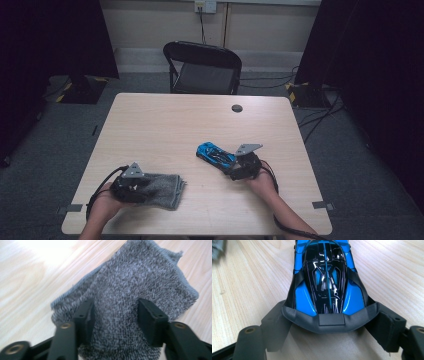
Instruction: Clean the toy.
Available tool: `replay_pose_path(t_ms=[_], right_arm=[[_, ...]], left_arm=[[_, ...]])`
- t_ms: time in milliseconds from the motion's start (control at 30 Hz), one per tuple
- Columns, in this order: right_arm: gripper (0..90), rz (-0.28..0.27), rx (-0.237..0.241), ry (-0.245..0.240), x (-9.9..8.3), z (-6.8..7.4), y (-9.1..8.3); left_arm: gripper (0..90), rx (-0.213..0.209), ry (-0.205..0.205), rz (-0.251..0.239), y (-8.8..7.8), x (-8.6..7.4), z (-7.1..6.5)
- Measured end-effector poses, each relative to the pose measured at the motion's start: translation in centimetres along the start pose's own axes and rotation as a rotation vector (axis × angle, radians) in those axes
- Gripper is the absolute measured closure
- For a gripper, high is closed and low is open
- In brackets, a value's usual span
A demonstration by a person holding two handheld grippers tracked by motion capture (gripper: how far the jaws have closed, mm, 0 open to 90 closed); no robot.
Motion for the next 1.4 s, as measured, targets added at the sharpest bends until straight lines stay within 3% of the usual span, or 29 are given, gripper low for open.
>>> replay_pose_path(t_ms=[100, 167, 200, 233, 300, 400, 533, 667, 800, 967, 1067, 1200, 1333, 1400], right_arm=[[23.9, 0.0, 0.006, -0.005, 0.1, -0.1, 0.1], [23.9, 0.001, 0.008, -0.005, 0.1, -0.1, 0.2], [24.0, 0.001, 0.008, -0.005, 0.1, -0.1, 0.2], [24.0, 0.001, 0.008, -0.005, 0.1, -0.1, 0.2], [24.0, 0.001, 0.008, -0.005, 0.1, -0.1, 0.2], [23.9, 0.0, 0.009, -0.006, 0.1, -0.1, 0.2], [24.0, 0.0, 0.009, -0.006, 0.1, -0.1, 0.2], [24.0, 0.0, 0.009, -0.006, 0.1, -0.1, 0.2], [24.0, 0.0, 0.009, -0.006, 0.1, -0.1, 0.2], [24.0, 0.0, 0.009, -0.007, 0.1, -0.1, 0.2], [24.0, 0.0, 0.009, -0.006, 0.1, -0.1, 0.2], [24.0, 0.0, 0.009, -0.006, 0.1, -0.1, 0.2], [24.0, 0.0, 0.009, -0.007, 0.1, -0.1, 0.2], [24.0, 0.0, 0.009, -0.007, 0.1, -0.1, 0.2]], left_arm=[[42.1, 0.006, -0.004, -0.01, -0.5, -0.7, 0.3], [37.2, 0.024, 0.018, -0.003, -0.8, -1.1, 0.4], [35.9, 0.025, 0.003, -0.008, -0.8, -1.2, 0.5], [34.3, 0.017, -0.011, -0.018, -0.9, -1.3, 0.6], [30.4, 0.008, -0.001, -0.004, -0.6, -1.6, 0.7], [30.6, 0.019, 0.043, 0.0, -0.3, -1.7, 0.5], [31.1, 0.025, 0.015, -0.028, -0.3, -1.8, 0.6], [30.6, 0.072, 0.038, -0.027, -0.1, -1.7, 0.3], [37.5, 0.085, -0.012, -0.034, -0.2, -1.7, 0.6], [37.5, 0.125, -0.002, -0.034, 0.0, -1.7, 0.1], [39.8, 0.119, -0.006, -0.037, 0.0, -1.7, 0.2], [51.5, 0.133, -0.025, -0.033, -0.1, -1.6, 0.3], [61.9, 0.142, 0.018, 0.001, 0.0, -1.2, -0.2], [67.3, 0.163, 0.017, 0.033, 0.2, -0.8, -0.6]])
Point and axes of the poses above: each handheld gripper's, and its own axes: y roughly forward along the jaws, x roughly out of its top, z roughly to its left, the point moved 2 cm from there along y, roughly forward along the jaws, and after that the axes turned 9 degrees about -z, right-handed, at the moved point
